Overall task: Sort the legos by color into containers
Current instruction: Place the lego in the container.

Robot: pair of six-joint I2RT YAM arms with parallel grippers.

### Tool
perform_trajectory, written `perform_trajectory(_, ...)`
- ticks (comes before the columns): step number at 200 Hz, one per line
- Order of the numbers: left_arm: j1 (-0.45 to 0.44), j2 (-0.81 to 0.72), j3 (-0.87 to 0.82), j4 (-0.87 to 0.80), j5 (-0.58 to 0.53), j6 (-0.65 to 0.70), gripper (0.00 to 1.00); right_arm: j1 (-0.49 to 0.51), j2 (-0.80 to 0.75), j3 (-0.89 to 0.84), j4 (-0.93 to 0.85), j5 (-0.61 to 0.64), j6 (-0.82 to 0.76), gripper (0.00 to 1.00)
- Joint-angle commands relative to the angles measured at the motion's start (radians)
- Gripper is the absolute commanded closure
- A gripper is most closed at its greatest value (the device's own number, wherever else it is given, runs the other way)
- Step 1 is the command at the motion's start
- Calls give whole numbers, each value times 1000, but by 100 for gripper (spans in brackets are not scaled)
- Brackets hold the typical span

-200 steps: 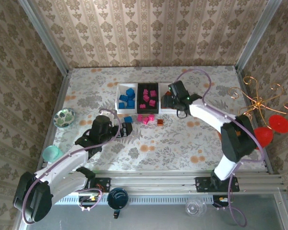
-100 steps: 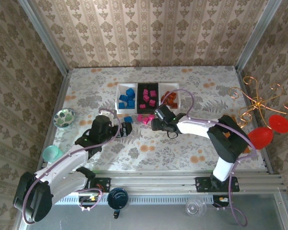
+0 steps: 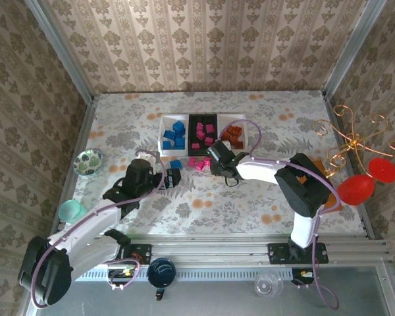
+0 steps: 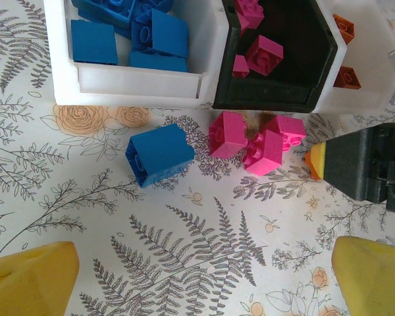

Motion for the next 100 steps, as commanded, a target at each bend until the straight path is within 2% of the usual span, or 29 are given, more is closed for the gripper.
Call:
perform_trajectory(1,6,-16,3,-27,-20,4,0,7,-94,-30,-7,-20,-13,69)
perform_trajectory(30,11,-11,7,-26,-21,4,0,3,-243,-42,-25,-13,-43,71)
perform_trajectory(49,12,0,8,-21,-19,5,0,-37,-290,-9,-49,-14,-57,71)
perform_trajectory(75,12,22,11,2,6,6,1,-114,-248,86,-76,4,-83,71)
perform_trajectory(100,14,54,27,-1,25,8,4,-179,-126,216,-93,35,-93,71)
